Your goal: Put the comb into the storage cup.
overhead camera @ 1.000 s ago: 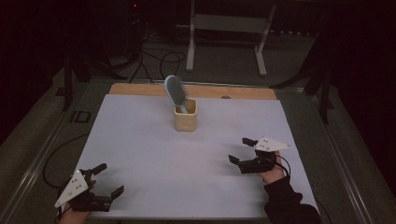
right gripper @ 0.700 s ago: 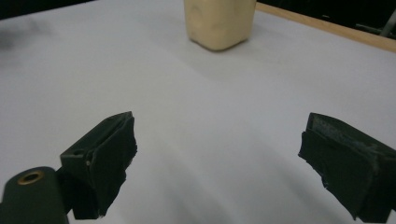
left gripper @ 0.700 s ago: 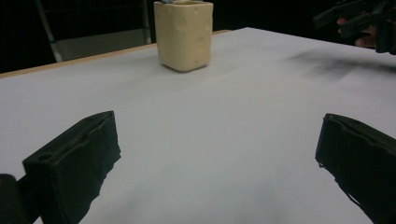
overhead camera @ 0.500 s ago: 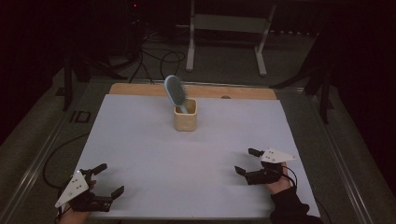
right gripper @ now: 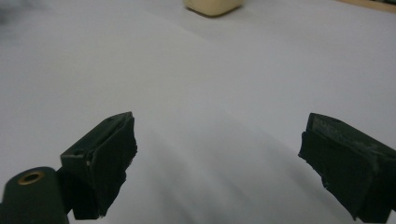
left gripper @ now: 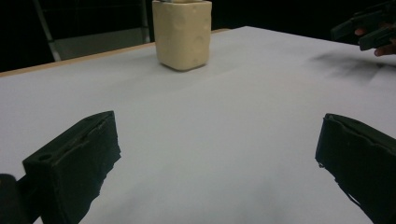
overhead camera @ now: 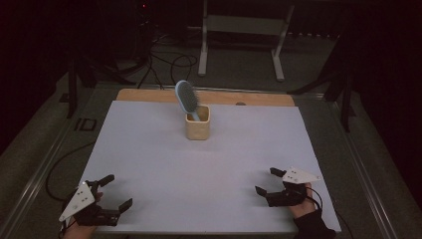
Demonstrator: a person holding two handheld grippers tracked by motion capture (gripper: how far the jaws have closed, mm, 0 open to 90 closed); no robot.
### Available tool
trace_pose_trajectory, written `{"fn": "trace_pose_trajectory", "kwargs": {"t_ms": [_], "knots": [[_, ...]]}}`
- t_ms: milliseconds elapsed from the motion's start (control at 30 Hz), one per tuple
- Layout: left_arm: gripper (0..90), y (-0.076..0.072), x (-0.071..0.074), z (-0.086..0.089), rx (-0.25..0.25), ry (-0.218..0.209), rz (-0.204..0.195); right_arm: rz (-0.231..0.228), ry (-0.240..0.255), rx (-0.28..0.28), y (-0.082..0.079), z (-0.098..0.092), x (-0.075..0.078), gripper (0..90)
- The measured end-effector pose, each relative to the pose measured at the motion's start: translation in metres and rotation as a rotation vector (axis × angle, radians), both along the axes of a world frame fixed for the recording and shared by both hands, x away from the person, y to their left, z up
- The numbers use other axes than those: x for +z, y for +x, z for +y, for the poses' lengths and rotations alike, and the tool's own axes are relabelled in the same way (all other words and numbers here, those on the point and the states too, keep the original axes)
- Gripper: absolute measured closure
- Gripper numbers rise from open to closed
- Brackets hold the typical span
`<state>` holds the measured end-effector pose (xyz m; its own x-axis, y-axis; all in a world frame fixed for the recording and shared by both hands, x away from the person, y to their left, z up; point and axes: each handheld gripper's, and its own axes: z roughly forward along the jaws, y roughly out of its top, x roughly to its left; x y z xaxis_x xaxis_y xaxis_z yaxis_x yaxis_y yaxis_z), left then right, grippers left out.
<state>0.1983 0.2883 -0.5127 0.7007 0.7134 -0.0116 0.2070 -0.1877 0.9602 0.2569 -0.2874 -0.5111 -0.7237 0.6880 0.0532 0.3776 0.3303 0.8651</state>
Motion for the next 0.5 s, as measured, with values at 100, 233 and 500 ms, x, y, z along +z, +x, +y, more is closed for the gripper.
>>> {"fn": "trace_pose_trajectory", "kwargs": {"t_ms": [100,233,500], "knots": [[0.0,0.0002,0.0003,-0.0001,-0.002,-0.001,-0.002,0.017,-0.001,-0.015,-0.0026,-0.0018,-0.0011,10.0],[0.0,0.0005,0.0000,-0.0003,-0.002,-0.001,-0.001,0.034,-0.037,-0.045,-0.0067,-0.0050,-0.0025,10.0],[0.0,0.0009,-0.0006,-0.0003,-0.003,0.002,0.002,0.047,-0.043,-0.044,-0.0041,-0.0052,-0.0049,10.0]]}}
